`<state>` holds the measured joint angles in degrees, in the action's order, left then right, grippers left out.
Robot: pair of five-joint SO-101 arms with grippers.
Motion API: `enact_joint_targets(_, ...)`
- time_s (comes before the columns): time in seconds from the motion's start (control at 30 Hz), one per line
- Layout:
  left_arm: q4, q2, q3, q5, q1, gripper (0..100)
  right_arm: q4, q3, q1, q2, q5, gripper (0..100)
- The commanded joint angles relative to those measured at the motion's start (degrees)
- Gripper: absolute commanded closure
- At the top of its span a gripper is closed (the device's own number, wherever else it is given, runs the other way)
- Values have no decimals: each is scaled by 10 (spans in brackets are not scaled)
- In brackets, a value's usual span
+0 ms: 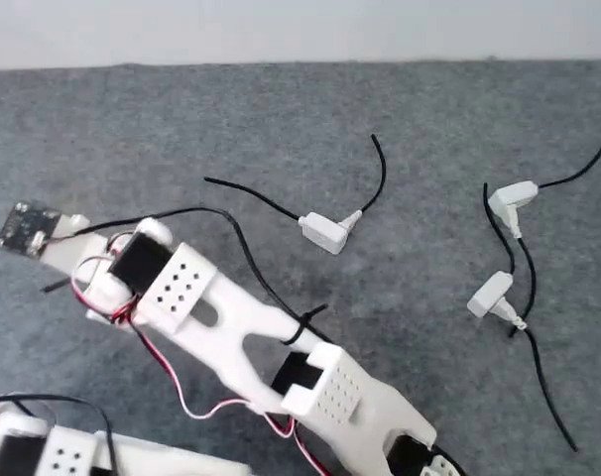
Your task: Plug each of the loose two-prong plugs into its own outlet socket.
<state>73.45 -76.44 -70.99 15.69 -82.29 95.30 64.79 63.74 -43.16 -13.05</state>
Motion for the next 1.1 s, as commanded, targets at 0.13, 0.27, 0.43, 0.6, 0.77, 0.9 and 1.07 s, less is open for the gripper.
enact_joint_targets(0.13,13,-74,-7,-6,-4,811,38,5,15,5,-127,991)
enact_joint_targets(0.27,13,-74,-8,-6,-4,811,37,5,-2,7,-194,991)
enact_joint_targets(0.43,13,-74,-7,-6,-4,811,23,5,-22,4,-271,991)
enact_joint_targets(0.6,12,-74,-7,-7,-4,811,7,5,-25,4,-317,991)
enact_joint_targets(0.77,12,-73,4,-32,-4,810,-6,3,-26,1,-345,991)
enact_joint_targets(0.9,12,-73,5,-34,-4,810,-7,4,-27,-29,-363,991)
enact_joint_targets(1.07,12,-73,3,-32,-4,810,-11,11,-37,-54,-366,991)
